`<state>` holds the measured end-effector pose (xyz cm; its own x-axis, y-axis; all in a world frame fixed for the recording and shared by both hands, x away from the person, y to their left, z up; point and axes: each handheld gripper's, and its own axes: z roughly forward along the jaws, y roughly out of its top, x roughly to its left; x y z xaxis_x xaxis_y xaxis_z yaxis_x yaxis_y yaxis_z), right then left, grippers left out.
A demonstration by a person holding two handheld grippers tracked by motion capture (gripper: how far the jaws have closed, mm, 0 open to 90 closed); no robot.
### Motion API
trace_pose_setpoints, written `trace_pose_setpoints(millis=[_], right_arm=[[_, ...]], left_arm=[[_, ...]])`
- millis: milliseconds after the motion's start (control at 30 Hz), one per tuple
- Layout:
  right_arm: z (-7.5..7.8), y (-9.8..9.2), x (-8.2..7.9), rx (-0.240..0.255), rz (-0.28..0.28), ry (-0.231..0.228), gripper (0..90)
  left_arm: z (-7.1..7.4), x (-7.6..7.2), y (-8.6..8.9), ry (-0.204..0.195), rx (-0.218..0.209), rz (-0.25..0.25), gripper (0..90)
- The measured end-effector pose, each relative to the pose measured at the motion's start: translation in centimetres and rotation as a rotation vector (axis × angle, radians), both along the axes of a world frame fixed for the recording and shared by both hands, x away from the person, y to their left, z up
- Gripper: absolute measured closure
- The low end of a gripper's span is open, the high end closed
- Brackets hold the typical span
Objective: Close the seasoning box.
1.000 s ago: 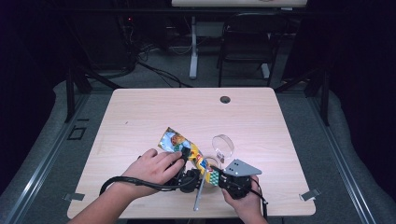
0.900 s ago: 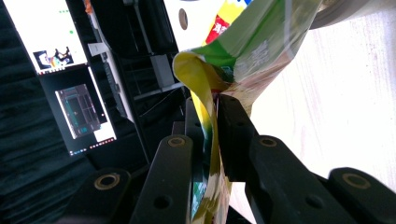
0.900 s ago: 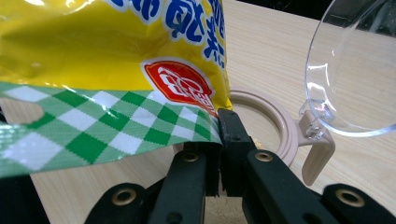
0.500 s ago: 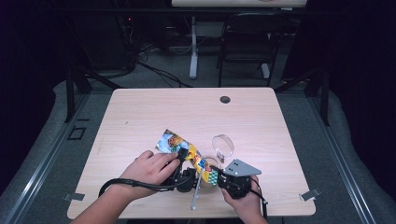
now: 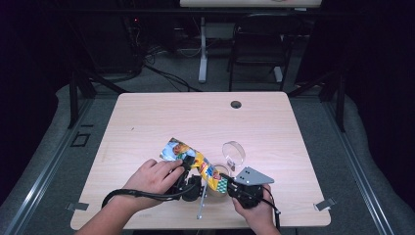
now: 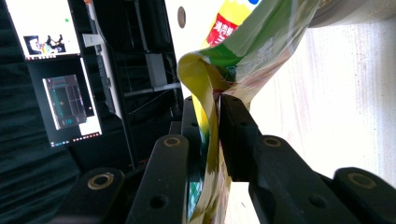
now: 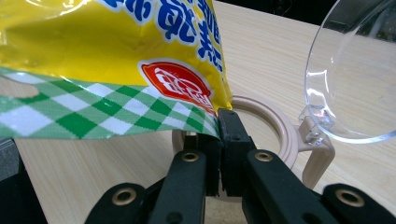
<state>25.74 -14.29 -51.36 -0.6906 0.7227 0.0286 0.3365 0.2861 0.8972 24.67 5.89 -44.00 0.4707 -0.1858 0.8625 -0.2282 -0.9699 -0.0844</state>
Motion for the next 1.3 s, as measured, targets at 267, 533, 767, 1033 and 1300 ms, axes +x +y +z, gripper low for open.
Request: trace_pose_setpoints(millis=[267, 533, 767, 1033, 1300], right_arm=[[0.0, 0.0, 0.0, 0.008, 0.000, -0.006, 88.3], [0.2, 0.1, -0.1, 0.018, 0.004, -0.017, 88.3], [0.2, 0.1, -0.2, 0.015, 0.005, -0.020, 88.3], [0.2, 0.2, -0.3, 0.020, 0.003, -0.030, 88.2], [0.3, 0.3, -0.3, 0.024, 0.007, -0.032, 88.0]], left_arm=[[-0.3, 0.0, 0.4, 0.003, -0.010, 0.007, 76.9], [-0.5, 0.2, 0.7, 0.006, -0.020, 0.013, 73.8], [-0.7, 0.2, 1.0, 0.029, -0.041, 0.030, 76.1], [-1.0, 0.2, 1.5, 0.057, -0.058, 0.042, 79.4], [-1.6, 0.3, 2.1, 0.089, -0.101, 0.056, 81.6]])
